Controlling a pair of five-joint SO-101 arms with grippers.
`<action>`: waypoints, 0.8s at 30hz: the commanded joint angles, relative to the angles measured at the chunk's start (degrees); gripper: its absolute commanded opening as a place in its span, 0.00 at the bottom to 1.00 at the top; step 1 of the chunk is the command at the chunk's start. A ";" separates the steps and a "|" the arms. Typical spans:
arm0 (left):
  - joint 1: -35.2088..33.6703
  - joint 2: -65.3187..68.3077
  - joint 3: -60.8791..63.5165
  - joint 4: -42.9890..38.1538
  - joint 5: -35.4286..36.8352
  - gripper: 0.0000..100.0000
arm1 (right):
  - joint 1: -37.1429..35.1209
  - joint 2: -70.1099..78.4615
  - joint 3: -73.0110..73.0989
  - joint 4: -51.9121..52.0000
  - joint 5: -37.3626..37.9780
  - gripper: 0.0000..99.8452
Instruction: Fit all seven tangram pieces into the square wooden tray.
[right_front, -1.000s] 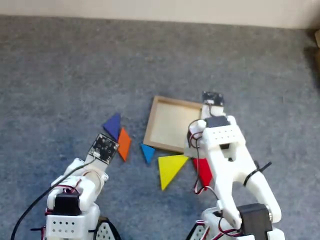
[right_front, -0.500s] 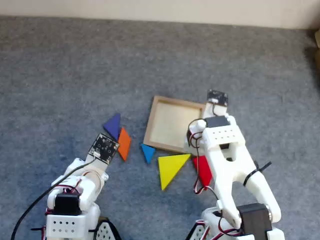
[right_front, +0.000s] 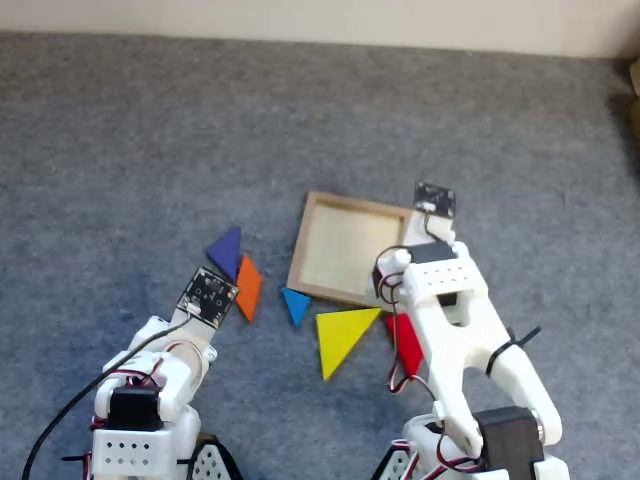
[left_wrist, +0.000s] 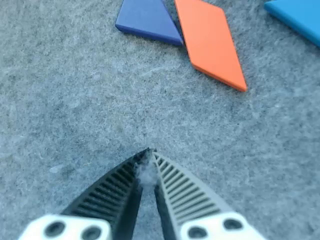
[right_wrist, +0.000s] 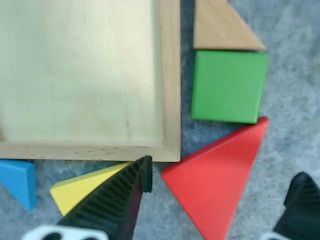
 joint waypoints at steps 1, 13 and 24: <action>-0.40 -1.27 1.27 0.18 -0.53 0.01 | -0.48 0.13 -0.04 -1.19 -0.26 0.40; -0.40 -1.27 1.27 0.18 -0.53 0.01 | -0.57 0.22 3.74 -1.36 1.58 0.40; -0.40 -1.27 1.27 0.18 -0.53 0.01 | -0.57 0.22 5.58 -1.45 2.55 0.40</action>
